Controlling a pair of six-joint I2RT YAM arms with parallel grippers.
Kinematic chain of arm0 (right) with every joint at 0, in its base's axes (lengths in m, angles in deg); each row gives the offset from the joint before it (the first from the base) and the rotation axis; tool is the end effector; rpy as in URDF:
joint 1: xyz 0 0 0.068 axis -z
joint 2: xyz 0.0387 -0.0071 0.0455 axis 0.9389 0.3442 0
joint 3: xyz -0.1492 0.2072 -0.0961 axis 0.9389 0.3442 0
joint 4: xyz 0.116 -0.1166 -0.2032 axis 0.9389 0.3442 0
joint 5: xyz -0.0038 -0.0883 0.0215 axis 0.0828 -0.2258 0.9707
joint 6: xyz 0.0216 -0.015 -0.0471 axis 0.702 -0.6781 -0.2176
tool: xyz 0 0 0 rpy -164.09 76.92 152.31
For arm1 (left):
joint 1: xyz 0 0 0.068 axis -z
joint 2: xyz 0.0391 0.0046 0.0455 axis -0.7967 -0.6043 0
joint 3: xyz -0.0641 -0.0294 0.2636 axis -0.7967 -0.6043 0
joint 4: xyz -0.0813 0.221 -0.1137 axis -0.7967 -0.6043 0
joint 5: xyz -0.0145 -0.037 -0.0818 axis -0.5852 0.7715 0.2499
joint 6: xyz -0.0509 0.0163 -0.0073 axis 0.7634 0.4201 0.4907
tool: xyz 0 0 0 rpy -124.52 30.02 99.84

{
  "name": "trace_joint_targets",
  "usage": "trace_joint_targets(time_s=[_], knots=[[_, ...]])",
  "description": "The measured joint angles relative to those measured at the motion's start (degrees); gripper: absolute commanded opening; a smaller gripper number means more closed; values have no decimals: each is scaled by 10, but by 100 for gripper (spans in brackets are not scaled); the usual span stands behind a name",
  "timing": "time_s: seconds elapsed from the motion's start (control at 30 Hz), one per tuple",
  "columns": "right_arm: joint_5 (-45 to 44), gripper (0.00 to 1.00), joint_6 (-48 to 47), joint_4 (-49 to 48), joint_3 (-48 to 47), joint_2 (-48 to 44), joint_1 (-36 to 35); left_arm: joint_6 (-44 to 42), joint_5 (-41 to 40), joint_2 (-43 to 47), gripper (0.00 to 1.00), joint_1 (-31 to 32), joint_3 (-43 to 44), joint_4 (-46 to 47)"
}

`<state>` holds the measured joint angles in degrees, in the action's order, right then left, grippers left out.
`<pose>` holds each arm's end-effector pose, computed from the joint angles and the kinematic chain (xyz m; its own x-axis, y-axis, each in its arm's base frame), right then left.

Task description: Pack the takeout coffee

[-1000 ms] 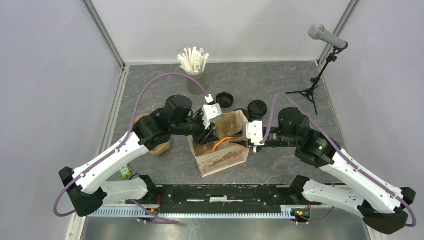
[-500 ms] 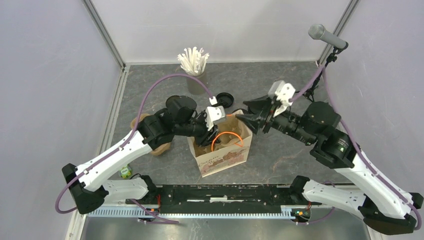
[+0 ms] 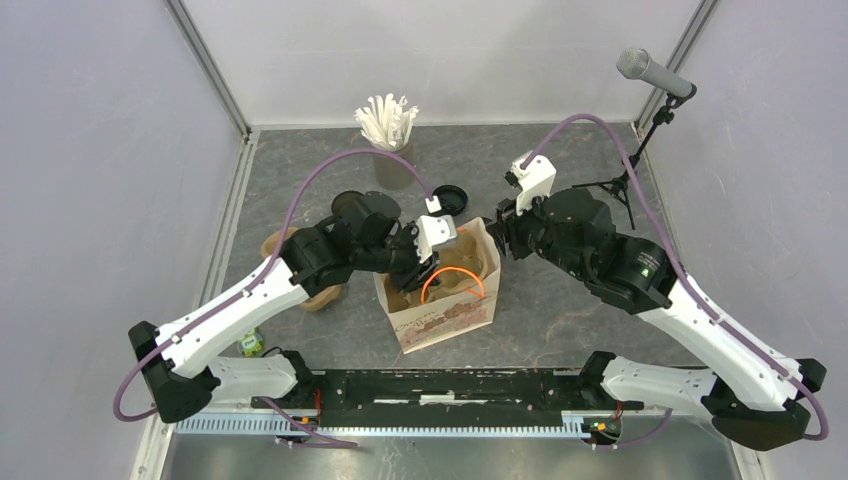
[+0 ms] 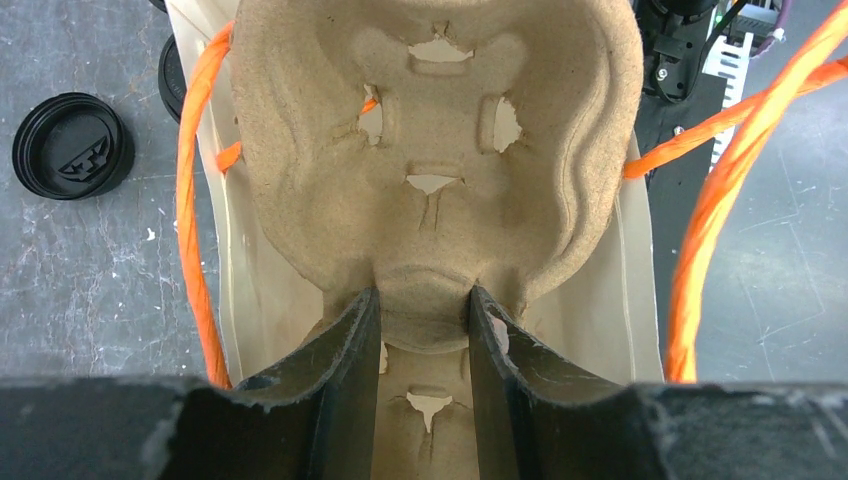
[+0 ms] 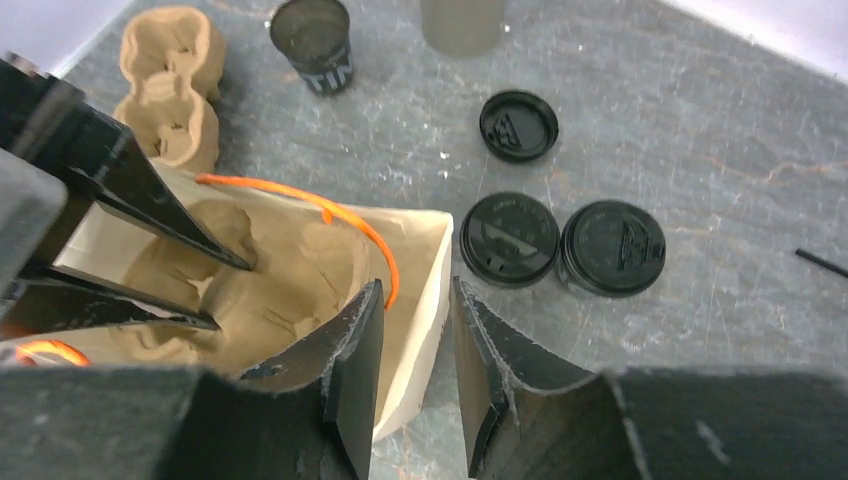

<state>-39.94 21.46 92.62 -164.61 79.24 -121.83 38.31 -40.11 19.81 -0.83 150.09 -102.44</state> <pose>0.1276 0.1482 0.4304 -0.3436 -0.1184 -0.9316 -0.5571 0.8243 0.1007 0.1407 -0.1994 0.3640 -0.1506 0.5473 -0.8233 0.9679 0.2513 -0.0099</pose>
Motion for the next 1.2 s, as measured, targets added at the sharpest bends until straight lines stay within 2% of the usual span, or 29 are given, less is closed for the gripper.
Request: trace_joint_targets(time_s=[0.23,0.37,0.43,0.6,1.2], knots=[[12,37,29,14,47,-1,0,-4,-13,-2,21,6,2,-7],[18,30,36,18,76,-1,0,-4,-17,-5,21,8,4,-7],[17,23,38,17,84,-1,0,-4,-19,-7,21,9,5,-7],[10,0,45,17,88,-1,0,-4,-39,-14,19,13,14,-16],[27,0,55,-11,102,-13,0,5,-93,-76,18,38,91,-117]])
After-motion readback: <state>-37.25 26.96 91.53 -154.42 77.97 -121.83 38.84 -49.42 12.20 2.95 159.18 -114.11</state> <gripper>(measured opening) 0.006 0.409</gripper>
